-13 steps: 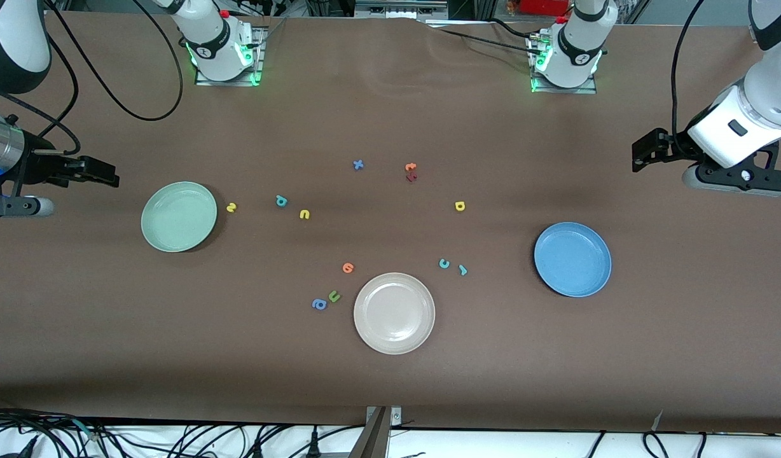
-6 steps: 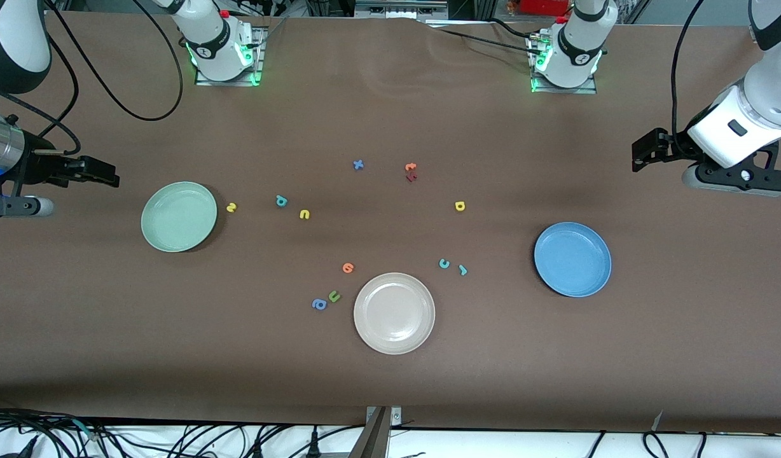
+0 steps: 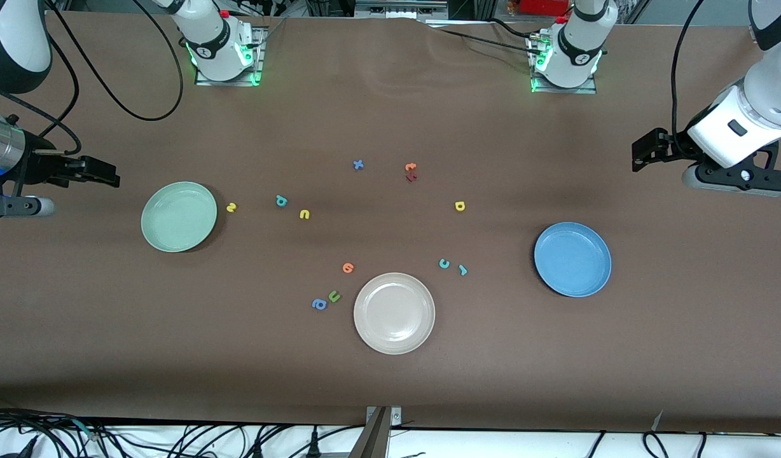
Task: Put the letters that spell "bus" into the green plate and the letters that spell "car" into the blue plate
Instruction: 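Move the right gripper to teal p while the left gripper approaches yellow a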
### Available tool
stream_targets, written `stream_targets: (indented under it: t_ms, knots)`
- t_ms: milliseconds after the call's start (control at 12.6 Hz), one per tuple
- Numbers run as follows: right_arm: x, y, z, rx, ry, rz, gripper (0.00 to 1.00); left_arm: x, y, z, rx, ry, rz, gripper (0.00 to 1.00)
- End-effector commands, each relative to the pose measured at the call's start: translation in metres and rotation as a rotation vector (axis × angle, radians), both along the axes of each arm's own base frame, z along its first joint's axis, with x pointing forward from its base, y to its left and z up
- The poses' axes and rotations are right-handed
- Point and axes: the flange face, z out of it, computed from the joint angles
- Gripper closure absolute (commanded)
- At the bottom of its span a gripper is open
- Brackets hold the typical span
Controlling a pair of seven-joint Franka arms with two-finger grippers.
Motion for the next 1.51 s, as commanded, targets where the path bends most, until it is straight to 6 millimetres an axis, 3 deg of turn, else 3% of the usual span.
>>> stream_targets:
  t_ms: [0,159,318,635,794,1032,1112,1350,1430]
  knots:
    - [-0.004,0.001,0.004,-0.015,-0.006,-0.005,0.0,0.001,0.001,0.006,0.002,0.003,-0.017,0.0]
    - [-0.005,0.002,0.004,-0.015,-0.002,-0.004,0.0,0.001,0.001,0.005,0.002,0.006,-0.021,0.0]
    - [-0.005,0.019,0.001,-0.024,0.005,-0.035,0.0,0.003,-0.01,-0.004,-0.011,0.023,-0.04,0.0]
    - [-0.005,0.09,-0.024,-0.065,0.033,-0.139,0.0,0.031,-0.063,-0.05,-0.023,0.035,-0.122,0.0]
    - [-0.006,0.115,-0.051,-0.088,0.043,-0.213,0.0,0.047,-0.088,-0.082,-0.054,0.025,-0.149,0.0]
    - [-0.025,0.165,-0.104,-0.092,0.003,-0.317,0.0,0.076,-0.125,-0.166,-0.168,0.037,-0.137,0.0]
    - [-0.031,0.176,-0.119,-0.091,-0.003,-0.343,0.0,0.077,-0.146,-0.184,-0.166,0.033,-0.163,0.0]
    - [-0.057,0.183,-0.183,-0.084,-0.004,-0.348,0.01,0.074,-0.177,-0.242,-0.159,0.064,-0.19,0.0]
    - [-0.069,0.18,-0.207,-0.083,-0.001,-0.352,0.01,0.061,-0.203,-0.262,-0.15,0.08,-0.214,0.02]
